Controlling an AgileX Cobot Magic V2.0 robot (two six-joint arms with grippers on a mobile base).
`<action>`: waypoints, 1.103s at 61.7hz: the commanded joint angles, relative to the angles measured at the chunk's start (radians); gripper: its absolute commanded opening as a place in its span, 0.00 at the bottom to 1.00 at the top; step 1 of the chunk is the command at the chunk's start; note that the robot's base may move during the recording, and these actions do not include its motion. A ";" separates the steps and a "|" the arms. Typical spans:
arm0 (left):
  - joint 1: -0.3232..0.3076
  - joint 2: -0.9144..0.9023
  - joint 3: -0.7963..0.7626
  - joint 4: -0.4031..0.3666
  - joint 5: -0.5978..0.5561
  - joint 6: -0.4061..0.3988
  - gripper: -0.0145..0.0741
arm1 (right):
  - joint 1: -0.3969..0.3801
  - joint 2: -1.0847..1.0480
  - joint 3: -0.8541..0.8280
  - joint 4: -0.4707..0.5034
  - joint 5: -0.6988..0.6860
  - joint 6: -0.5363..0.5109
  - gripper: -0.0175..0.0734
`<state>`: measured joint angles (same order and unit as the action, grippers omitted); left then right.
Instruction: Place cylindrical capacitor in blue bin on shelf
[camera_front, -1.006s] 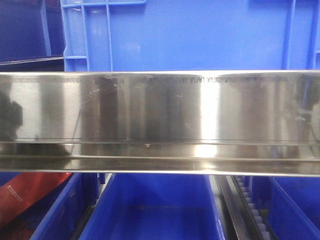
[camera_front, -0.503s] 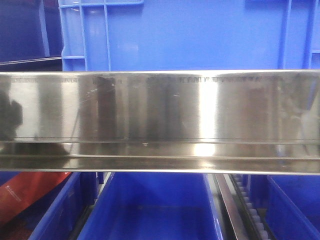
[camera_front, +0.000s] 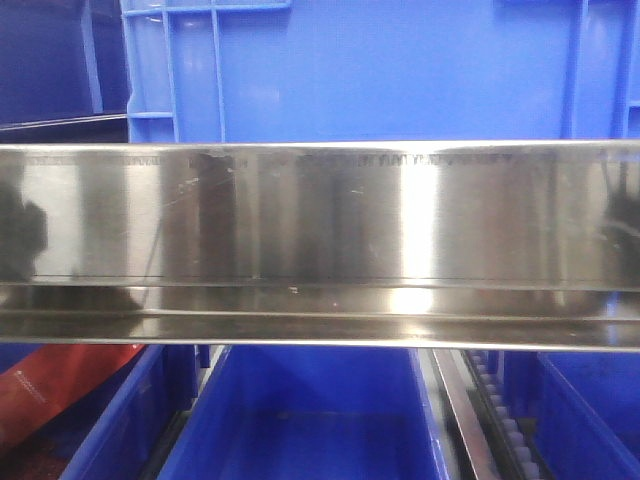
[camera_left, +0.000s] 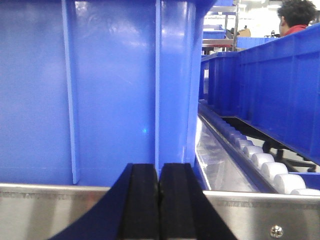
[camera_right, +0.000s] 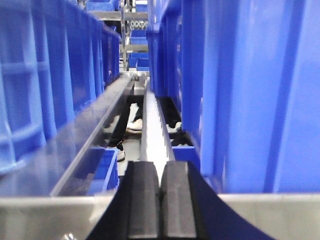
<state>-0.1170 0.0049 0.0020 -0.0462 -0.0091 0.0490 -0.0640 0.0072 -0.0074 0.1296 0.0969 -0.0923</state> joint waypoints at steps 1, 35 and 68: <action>0.002 -0.005 -0.002 -0.004 -0.018 -0.008 0.04 | 0.002 -0.007 0.007 -0.001 -0.029 0.000 0.05; 0.002 -0.005 -0.002 -0.004 -0.018 -0.008 0.04 | 0.002 -0.007 0.007 -0.007 -0.025 -0.002 0.05; 0.002 -0.005 -0.002 -0.004 -0.018 -0.008 0.04 | 0.002 -0.007 0.007 -0.007 -0.025 -0.002 0.05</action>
<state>-0.1170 0.0049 0.0020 -0.0480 -0.0083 0.0490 -0.0640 0.0028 -0.0028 0.1237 0.0920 -0.0923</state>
